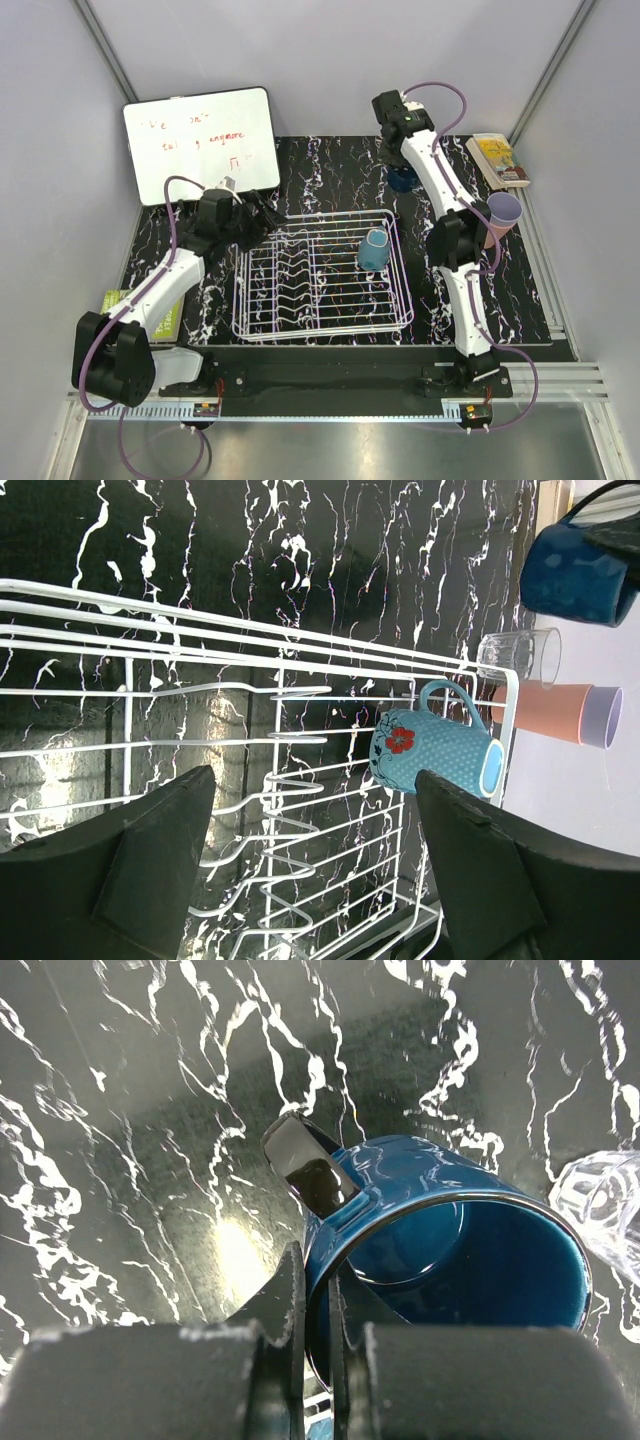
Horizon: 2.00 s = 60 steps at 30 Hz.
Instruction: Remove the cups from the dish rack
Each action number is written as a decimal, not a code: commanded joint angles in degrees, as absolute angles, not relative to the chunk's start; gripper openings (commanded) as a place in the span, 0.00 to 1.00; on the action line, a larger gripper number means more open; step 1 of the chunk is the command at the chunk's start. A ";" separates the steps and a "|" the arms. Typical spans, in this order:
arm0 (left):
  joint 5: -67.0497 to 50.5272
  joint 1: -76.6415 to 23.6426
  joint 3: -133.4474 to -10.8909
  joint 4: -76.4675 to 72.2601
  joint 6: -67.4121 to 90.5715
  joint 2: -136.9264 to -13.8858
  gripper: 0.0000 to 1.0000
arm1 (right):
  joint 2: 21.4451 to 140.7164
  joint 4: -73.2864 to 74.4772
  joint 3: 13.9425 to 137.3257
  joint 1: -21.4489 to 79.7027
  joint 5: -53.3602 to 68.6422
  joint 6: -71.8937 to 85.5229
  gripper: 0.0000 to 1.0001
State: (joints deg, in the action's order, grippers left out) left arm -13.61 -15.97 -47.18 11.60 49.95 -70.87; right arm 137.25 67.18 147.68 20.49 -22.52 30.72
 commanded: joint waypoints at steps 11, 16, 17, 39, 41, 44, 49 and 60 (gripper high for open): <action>-12.04 -17.05 -47.29 10.98 48.96 -71.28 0.84 | 141.06 64.51 140.80 18.72 -18.99 31.29 0.00; -12.04 -17.05 -47.29 11.16 48.95 -71.46 0.84 | 142.03 63.55 138.35 17.84 -17.58 31.46 0.00; -11.95 -17.05 -47.20 11.16 48.96 -71.63 0.84 | 141.86 63.11 137.56 17.75 -17.32 31.46 0.00; -11.34 -17.67 -50.62 10.89 43.60 -71.01 0.90 | 114.01 42.11 109.26 17.84 -11.08 32.96 0.84; -11.08 -17.84 -52.02 11.77 42.54 -71.10 0.90 | 109.37 40.09 108.55 17.93 -10.46 32.87 0.91; -8.10 -19.67 -55.36 13.79 39.56 -70.32 0.91 | 102.17 36.06 106.18 18.19 -8.27 32.78 0.96; 5.17 -26.35 -60.64 17.49 35.51 -68.30 0.99 | 91.42 32.44 99.24 18.80 -4.05 33.57 0.99; 18.45 -46.84 -63.73 14.87 29.28 -78.83 0.99 | 64.79 24.87 71.74 29.43 -5.36 35.24 1.00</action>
State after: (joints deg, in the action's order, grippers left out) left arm 11.09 -42.98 -62.67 17.08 33.74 -75.18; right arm 70.52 27.75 77.41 26.17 -5.85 34.06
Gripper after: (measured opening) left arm 0.987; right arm 0.994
